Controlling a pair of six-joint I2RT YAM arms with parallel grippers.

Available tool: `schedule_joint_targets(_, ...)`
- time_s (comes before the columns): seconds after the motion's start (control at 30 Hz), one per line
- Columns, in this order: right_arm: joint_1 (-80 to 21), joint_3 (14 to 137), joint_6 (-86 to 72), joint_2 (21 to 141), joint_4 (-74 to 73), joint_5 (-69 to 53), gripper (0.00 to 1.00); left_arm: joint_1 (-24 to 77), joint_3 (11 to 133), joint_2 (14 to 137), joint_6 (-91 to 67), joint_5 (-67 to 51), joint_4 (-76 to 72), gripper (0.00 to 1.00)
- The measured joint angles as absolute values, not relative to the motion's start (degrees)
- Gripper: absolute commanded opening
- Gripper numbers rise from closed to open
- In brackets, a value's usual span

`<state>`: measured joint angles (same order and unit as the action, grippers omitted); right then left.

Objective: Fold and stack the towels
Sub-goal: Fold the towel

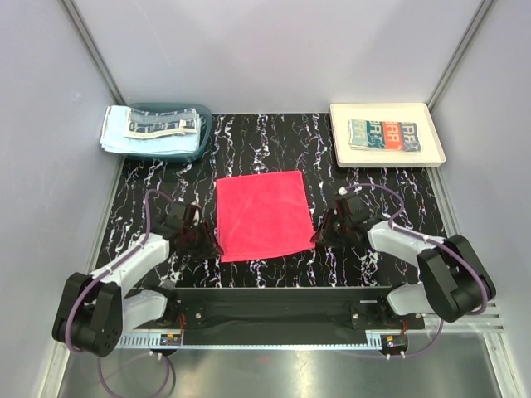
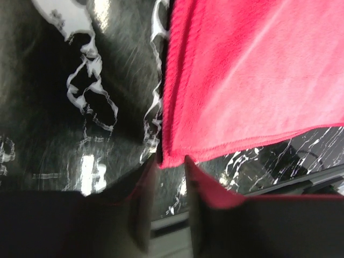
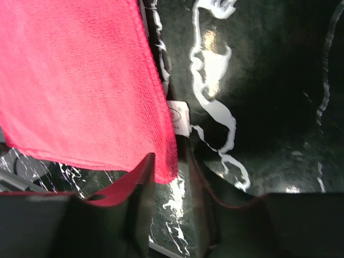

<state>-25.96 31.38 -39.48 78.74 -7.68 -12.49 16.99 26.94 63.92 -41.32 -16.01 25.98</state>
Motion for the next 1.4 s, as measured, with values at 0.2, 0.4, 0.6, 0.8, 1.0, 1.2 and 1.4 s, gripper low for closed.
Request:
schedule_joint_targets(0.2, -25.9, 37.8, -37.6, 77.8, -16.1, -8.1, 0.50, 17.0, 36.5, 63.9, -39.2, -13.3, 34.3, 0.54)
schedule_joint_targets(0.4, -22.6, 62.6, -32.5, 91.0, -18.6, -6.6, 0.46, 14.0, 54.4, 72.0, -37.1, -9.6, 35.5, 0.49)
schedule_joint_targets(0.6, -17.8, 83.3, -29.6, 108.3, -19.3, -7.6, 0.45, 9.7, 69.7, 92.7, -35.8, -8.3, 32.4, 0.44)
schedule_joint_targets(0.8, -15.9, 92.9, -27.8, 120.1, -23.1, -8.8, 0.45, 8.9, 79.0, 107.8, -35.4, -8.3, 32.1, 0.42)
schedule_joint_targets(1.0, -15.6, 95.6, -26.5, 125.3, -25.7, -10.5, 0.44, 8.8, 83.7, 113.9, -35.4, -8.3, 32.6, 0.40)
schedule_joint_targets(1.2, -15.6, 96.2, -26.3, 127.2, -25.9, -11.7, 0.44, 8.8, 84.5, 115.4, -35.4, -8.1, 32.9, 0.36)
schedule_joint_targets(1.4, -15.6, 96.4, -26.4, 127.8, -25.4, -12.5, 0.43, 8.8, 85.5, 117.5, -35.2, -7.3, 33.1, 0.29)
